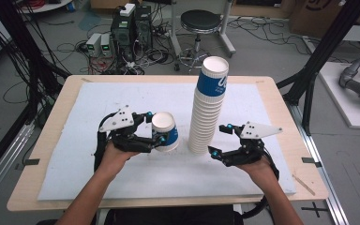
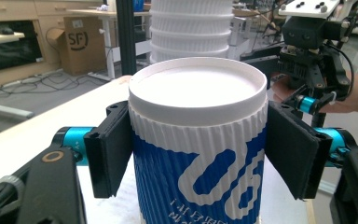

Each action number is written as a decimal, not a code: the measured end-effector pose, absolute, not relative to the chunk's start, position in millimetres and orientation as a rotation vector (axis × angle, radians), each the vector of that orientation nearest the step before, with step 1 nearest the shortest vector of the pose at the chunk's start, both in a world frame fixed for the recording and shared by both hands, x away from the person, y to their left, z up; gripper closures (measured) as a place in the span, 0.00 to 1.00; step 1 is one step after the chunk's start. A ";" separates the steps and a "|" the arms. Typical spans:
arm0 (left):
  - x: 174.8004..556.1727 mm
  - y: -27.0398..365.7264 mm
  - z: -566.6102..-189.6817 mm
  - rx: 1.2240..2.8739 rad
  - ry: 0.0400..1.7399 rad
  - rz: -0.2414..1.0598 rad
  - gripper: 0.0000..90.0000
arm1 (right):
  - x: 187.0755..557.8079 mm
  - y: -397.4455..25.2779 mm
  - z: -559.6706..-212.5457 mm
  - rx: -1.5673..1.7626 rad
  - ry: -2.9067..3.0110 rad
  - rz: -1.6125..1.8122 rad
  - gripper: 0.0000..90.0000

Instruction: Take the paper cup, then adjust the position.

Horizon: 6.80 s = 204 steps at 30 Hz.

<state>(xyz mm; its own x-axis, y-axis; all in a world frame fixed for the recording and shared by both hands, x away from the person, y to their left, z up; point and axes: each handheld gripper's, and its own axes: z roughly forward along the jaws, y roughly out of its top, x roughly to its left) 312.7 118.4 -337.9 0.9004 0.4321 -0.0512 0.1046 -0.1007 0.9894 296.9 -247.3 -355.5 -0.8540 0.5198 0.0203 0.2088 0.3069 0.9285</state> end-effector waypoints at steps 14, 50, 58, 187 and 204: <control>304.9 115.6 -340.4 1.667 0.459 0.317 0.31 | 295.8 -230.8 -356.9 0.619 2.336 1.608 0.17; 293.6 75.6 -338.6 1.760 0.340 0.165 0.18 | 294.9 -179.8 -362.1 0.363 2.499 1.510 0.29; 294.3 74.7 -338.6 1.785 0.294 0.131 0.23 | 290.9 -173.1 -362.0 0.267 2.583 1.414 0.29; 307.2 89.6 -357.1 1.714 0.220 -0.093 0.30 | 296.9 -206.9 -353.6 0.320 2.560 1.765 0.26; 304.7 85.5 -357.2 1.829 0.145 -0.061 0.32 | 296.7 -207.8 -348.0 0.339 2.640 1.669 0.22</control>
